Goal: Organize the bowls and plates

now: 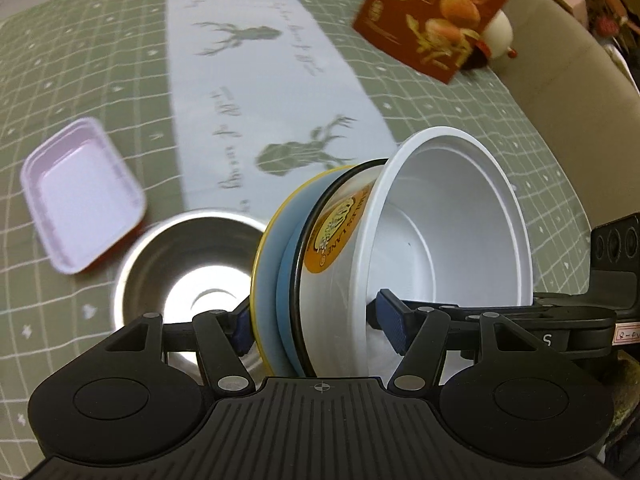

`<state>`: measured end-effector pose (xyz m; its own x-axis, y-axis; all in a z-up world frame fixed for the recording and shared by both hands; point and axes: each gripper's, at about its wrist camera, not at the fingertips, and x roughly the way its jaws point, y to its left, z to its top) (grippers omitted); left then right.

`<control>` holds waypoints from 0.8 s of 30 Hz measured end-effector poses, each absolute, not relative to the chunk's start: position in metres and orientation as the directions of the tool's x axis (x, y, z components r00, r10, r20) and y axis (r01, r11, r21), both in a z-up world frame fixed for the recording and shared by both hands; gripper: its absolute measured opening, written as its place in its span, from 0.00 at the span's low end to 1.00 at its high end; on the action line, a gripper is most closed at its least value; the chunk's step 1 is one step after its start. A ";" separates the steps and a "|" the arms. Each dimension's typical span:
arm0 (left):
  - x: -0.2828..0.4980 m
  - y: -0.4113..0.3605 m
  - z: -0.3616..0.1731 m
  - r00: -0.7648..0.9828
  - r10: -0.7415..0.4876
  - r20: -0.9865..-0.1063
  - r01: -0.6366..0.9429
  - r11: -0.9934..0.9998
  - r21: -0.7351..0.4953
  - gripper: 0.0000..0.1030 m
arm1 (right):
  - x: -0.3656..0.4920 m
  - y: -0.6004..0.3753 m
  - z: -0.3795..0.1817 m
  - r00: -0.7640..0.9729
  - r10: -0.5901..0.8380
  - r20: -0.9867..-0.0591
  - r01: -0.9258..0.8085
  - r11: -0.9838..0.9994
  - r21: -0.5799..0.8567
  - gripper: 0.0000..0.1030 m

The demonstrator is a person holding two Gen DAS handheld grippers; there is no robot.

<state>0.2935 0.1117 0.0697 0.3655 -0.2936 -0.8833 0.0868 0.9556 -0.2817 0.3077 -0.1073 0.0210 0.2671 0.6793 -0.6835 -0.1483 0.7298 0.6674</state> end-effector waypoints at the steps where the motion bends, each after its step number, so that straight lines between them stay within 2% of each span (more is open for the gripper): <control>1: 0.293 0.121 0.067 0.364 -0.296 -0.883 0.075 0.954 -0.289 0.64 | 0.309 -0.098 0.020 0.258 0.677 -0.689 -0.153 0.733 0.663 0.53; 14: 0.292 0.200 0.014 0.296 -0.342 -0.892 -0.045 0.928 -0.371 0.63 | 0.322 -0.016 -0.019 0.108 0.633 -0.766 -0.164 0.772 0.615 0.53; 21: 0.292 0.214 0.003 0.285 -0.369 -0.884 -0.056 0.915 -0.400 0.63 | 0.325 -0.003 -0.024 0.109 0.612 -0.784 -0.184 0.787 0.589 0.54; 24: 0.294 0.222 0.001 0.289 -0.383 -0.877 -0.072 0.905 -0.419 0.59 | 0.328 -0.001 -0.025 0.105 0.609 -0.787 -0.188 0.789 0.585 0.54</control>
<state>0.2938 0.2215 0.0014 0.2885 -0.3833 -0.8774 -0.0716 0.9052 -0.4189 0.3282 -0.0012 -0.0250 0.1051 0.6086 -0.7865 -0.1881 0.7888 0.5852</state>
